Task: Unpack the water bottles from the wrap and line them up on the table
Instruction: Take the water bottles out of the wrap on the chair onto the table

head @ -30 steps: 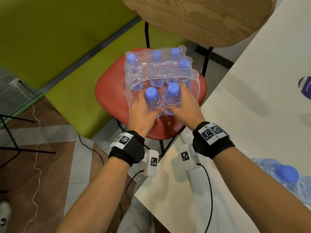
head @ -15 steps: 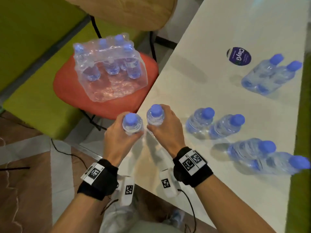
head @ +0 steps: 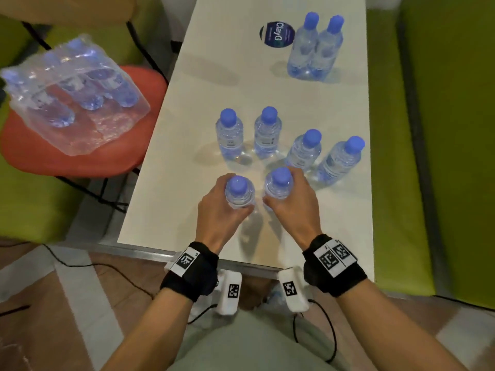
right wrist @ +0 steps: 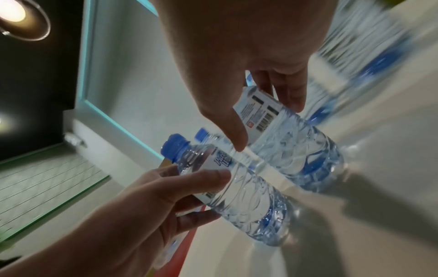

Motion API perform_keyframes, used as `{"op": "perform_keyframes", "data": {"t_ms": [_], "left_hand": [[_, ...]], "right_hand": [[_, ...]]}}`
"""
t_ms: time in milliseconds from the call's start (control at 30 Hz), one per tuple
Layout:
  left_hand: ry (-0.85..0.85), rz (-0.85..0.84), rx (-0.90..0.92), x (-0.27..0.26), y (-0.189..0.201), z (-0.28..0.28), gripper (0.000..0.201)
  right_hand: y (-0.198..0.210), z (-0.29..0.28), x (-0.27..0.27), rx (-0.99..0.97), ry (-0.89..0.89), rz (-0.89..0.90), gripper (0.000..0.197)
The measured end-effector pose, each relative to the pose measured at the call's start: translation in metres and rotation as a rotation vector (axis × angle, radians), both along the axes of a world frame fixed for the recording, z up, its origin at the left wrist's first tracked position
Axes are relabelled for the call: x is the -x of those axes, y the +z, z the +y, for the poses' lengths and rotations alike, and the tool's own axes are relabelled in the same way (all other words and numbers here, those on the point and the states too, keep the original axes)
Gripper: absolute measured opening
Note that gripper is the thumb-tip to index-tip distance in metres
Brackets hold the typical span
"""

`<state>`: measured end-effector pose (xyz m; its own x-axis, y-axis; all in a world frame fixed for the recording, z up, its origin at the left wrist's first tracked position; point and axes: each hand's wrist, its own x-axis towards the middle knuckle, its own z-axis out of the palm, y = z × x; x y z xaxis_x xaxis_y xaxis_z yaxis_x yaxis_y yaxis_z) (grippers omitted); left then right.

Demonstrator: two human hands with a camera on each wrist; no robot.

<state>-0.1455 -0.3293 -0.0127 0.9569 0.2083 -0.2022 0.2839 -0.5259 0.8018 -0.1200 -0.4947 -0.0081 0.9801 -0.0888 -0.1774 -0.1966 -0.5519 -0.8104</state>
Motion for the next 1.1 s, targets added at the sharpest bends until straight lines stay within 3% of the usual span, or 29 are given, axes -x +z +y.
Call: {"op": "perform_keyframes", "data": {"t_ms": [300, 567, 800, 933, 1100], "left_hand": [[-0.142, -0.018, 0.033, -0.014, -0.004, -0.062, 0.062], [-0.195, -0.052, 0.048, -0.026, -0.007, -0.069, 0.061], [-0.232, 0.030, -0.010, -0.028, -0.015, -0.049, 0.086], [-0.158, 0.036, -0.050, -0.028, -0.020, -0.022, 0.068], [-0.033, -0.003, -0.061, -0.035, -0.020, 0.019, 0.045]], "right_hand": [[-0.007, -0.069, 0.018, 0.017, -0.270, -0.061, 0.059], [-0.010, -0.077, 0.011, 0.061, -0.249, -0.079, 0.064], [0.012, -0.069, 0.003, 0.092, -0.241, -0.127, 0.078], [0.047, -0.050, -0.008, 0.093, -0.208, -0.390, 0.061], [0.073, 0.001, -0.029, 0.041, -0.039, -0.628, 0.032]]}}
